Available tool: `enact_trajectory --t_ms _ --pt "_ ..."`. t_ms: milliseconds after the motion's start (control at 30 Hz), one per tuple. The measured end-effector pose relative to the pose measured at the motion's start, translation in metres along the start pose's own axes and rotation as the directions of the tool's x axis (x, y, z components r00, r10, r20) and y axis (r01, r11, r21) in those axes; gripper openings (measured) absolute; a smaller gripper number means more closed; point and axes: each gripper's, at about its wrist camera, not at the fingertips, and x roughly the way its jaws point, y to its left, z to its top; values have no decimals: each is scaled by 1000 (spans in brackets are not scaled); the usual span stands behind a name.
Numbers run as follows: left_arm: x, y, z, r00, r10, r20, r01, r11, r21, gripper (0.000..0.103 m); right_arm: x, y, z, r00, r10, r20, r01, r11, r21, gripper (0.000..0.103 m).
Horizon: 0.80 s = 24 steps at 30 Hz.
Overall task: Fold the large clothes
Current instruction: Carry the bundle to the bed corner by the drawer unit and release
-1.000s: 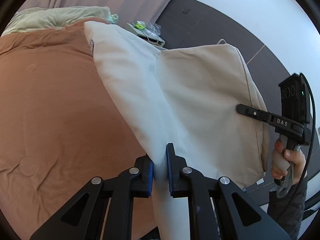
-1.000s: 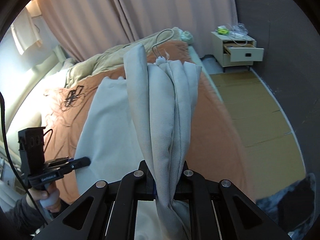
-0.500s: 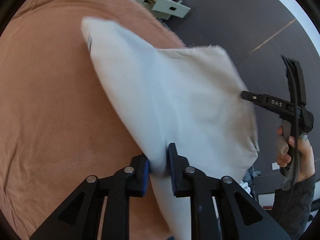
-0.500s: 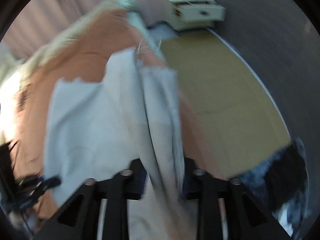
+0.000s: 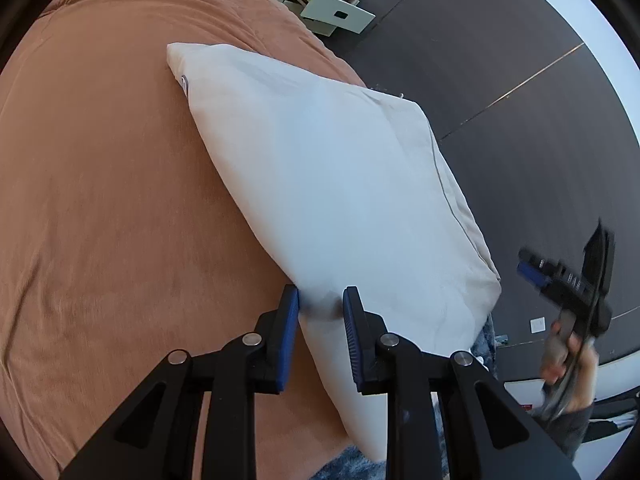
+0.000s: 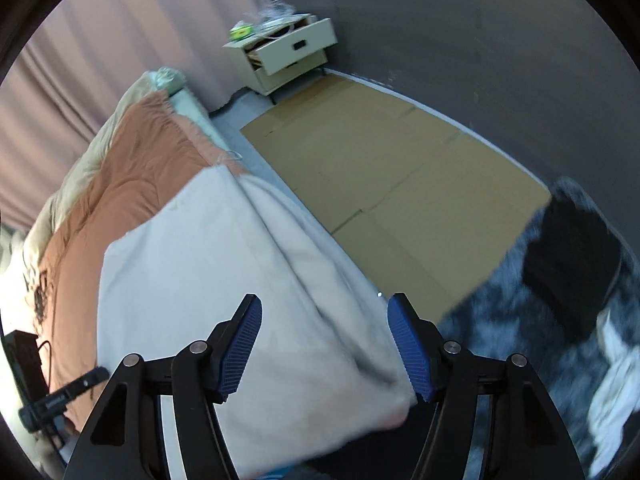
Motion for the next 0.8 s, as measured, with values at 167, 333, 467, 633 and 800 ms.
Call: enact_trajectory --t_ms 167,333,467,633,800 --pt "-5 -9 -10 999 -27 -20 27 999 17 24 5 -23 -52 997 65 -32 -61 992 106 66" --pt "6 -19 -30 997 -11 -72 14 999 41 24 25 -34 -83 982 185 -45 -172 964 202 66" --pt "9 -19 -39 996 -24 -90 28 999 43 24 44 -28 -79 981 192 -34 -181 962 204 26" --pt "15 -14 -38 991 -57 -122 61 998 28 24 49 -31 -60 984 176 31 -178 955 236 8" --pt "10 -9 -34 995 -38 -91 41 999 35 69 57 -31 -49 994 106 33 -111 959 260 8"
